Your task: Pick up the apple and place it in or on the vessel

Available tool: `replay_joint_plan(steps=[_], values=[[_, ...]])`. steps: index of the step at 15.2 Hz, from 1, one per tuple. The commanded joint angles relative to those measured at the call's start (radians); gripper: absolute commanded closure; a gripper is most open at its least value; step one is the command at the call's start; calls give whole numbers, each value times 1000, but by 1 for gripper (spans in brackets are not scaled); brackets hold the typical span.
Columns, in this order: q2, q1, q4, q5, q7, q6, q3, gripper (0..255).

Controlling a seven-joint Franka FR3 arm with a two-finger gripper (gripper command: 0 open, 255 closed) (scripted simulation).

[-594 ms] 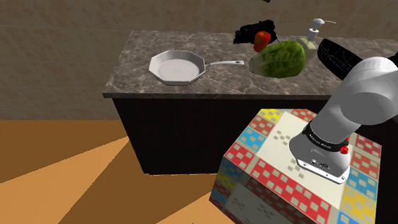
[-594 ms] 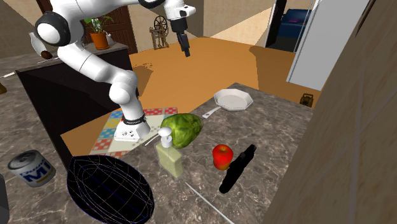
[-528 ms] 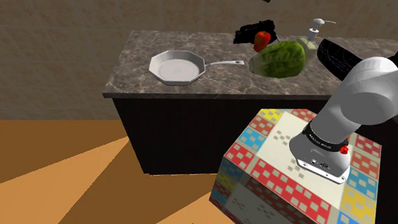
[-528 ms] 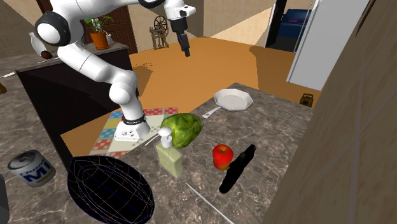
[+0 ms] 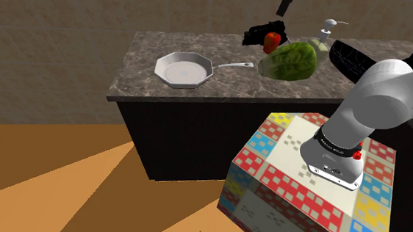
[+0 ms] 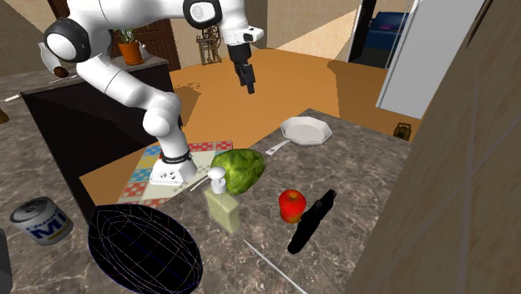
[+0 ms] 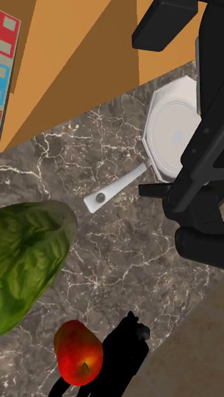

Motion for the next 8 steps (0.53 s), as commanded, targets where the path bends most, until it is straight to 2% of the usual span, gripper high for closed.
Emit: replay_joint_plan(steps=[1,8], values=[[2,-11,-37,-37,-68,32,-45,0],[104,-37,-71,-149,-276,154,-189,0]])
